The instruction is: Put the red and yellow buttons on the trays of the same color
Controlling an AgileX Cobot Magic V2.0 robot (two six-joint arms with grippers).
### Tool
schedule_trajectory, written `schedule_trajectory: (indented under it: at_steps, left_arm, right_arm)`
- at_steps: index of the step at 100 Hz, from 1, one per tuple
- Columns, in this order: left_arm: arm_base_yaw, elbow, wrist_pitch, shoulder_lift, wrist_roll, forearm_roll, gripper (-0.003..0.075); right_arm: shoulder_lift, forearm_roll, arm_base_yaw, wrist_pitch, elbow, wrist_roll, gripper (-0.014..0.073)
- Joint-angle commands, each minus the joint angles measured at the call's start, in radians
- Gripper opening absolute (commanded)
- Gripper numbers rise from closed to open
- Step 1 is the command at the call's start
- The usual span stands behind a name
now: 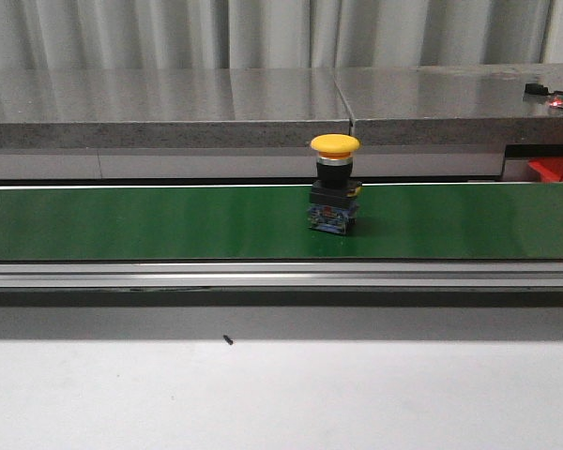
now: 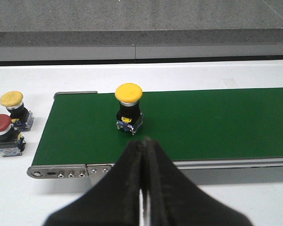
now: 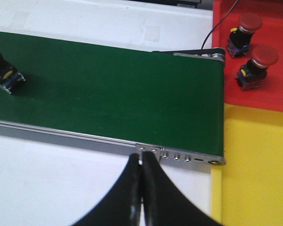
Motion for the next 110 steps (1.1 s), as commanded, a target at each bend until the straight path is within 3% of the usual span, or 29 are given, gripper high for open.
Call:
schedule_trajectory:
  at_steps: [1,17,25,51,110]
  left_arm:
    - [-0.005,-0.026,-0.083,0.007,-0.002,-0.020,-0.0020]
    - [-0.005,-0.026,-0.083,0.007,-0.002,-0.020,-0.0020]
    - [-0.005,-0.026,-0.083,0.007,-0.002,-0.020,-0.0020]
    - [-0.005,-0.026,-0.083,0.007,-0.002,-0.020,-0.0020]
    - [-0.005,-0.026,-0.083,0.007,-0.002,-0.020,-0.0020]
  right_arm:
    - [-0.003,0.024,-0.007,-0.045,-0.027,0.001,0.0120]
    - [-0.003,0.029,-0.007,-0.046,-0.027,0.001,0.0524]
    - [-0.003,0.053,-0.007,-0.045,-0.027,0.001,0.0669]
    - [0.081,0.098,-0.004,-0.028,-0.051,-0.019,0.0632]
    - [0.687,0.097,0.191,0.008,-0.409,-0.105,0.0632]
